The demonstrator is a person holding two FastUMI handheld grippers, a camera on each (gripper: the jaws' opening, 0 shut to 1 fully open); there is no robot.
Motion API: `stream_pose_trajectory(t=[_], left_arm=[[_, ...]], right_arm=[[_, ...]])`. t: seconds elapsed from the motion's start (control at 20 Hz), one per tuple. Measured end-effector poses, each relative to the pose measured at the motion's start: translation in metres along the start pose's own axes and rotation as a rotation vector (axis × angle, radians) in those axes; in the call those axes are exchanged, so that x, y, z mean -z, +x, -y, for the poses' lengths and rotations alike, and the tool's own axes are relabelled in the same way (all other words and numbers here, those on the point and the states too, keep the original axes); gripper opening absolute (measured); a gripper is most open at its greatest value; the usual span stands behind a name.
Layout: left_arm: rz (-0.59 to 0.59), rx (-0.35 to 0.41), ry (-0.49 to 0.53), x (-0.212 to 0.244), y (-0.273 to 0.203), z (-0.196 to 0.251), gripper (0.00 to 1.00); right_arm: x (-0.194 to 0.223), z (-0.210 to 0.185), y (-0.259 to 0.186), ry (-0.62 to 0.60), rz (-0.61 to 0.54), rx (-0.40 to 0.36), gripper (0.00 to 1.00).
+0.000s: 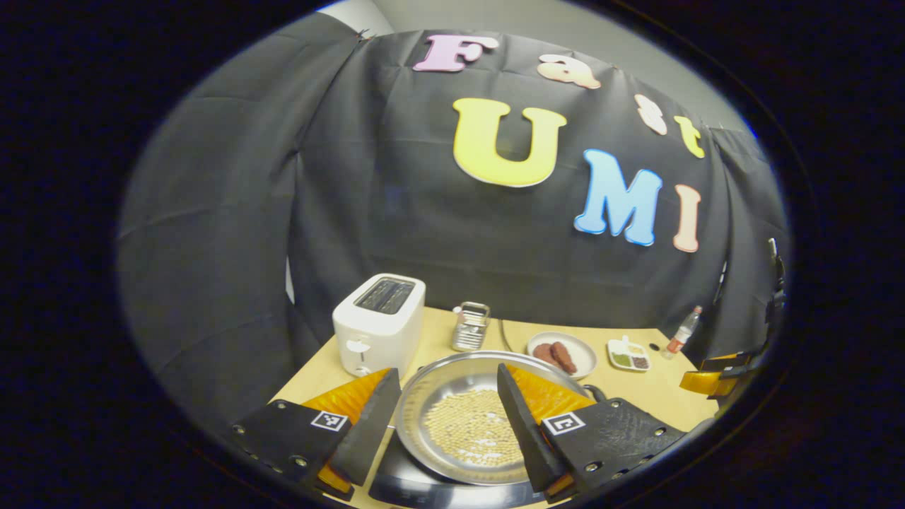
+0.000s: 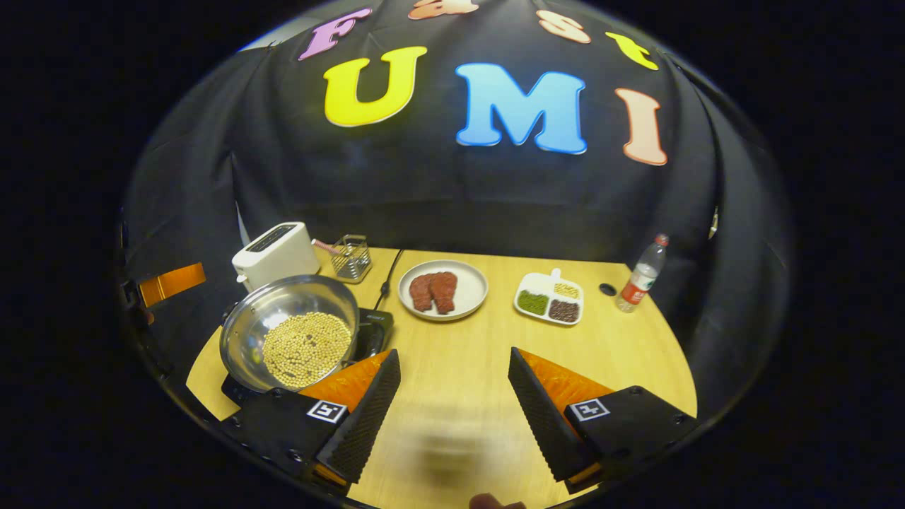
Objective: First push the handle of the pot to place it horizontally, then grasp the pot with both hands and set it on the induction cooktop.
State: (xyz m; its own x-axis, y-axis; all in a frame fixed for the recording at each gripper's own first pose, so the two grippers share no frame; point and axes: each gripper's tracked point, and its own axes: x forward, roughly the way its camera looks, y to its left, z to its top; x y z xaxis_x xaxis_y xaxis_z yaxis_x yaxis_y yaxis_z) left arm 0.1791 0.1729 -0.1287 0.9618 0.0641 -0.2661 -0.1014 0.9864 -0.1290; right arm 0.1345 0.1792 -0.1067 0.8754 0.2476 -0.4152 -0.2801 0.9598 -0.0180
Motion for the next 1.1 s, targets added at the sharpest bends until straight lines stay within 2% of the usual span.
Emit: stream_pose_trajectory(t=[0.15,0.3,0.5,0.65,0.85,0.95,1.0,1.05,1.1], left_arm=[[0.032,0.048,0.019,-0.010,-0.018,0.052,0.84],[0.051,0.068,0.026,-0.020,-0.038,0.098,0.84],[0.118,0.150,-0.021,-0.034,-0.069,0.170,0.84],[0.179,0.129,0.007,-0.039,-0.085,0.199,0.84],[0.281,0.143,-0.011,-0.048,-0.114,0.245,0.83],[0.327,0.085,0.011,-0.050,-0.128,0.248,0.83],[0.334,0.081,0.002,-0.047,-0.136,0.256,0.83],[0.341,0.070,-0.019,-0.041,-0.143,0.266,0.77],[0.342,0.057,-0.032,-0.034,-0.149,0.271,0.77]], right_arm=[[-0.018,0.031,-0.026,0.047,0.103,0.020,0.98],[-0.026,0.060,-0.044,0.059,0.155,0.019,0.98],[-0.037,0.092,-0.069,0.139,0.230,0.021,0.98],[-0.047,0.114,-0.084,0.194,0.309,0.010,0.97],[-0.045,0.154,-0.105,0.176,0.356,0.064,0.98],[-0.045,0.174,-0.119,0.152,0.395,0.096,0.98],[-0.042,0.180,-0.126,0.135,0.410,0.105,0.98],[-0.039,0.186,-0.133,0.116,0.420,0.107,0.97],[-0.035,0.190,-0.140,0.097,0.428,0.101,0.97]])
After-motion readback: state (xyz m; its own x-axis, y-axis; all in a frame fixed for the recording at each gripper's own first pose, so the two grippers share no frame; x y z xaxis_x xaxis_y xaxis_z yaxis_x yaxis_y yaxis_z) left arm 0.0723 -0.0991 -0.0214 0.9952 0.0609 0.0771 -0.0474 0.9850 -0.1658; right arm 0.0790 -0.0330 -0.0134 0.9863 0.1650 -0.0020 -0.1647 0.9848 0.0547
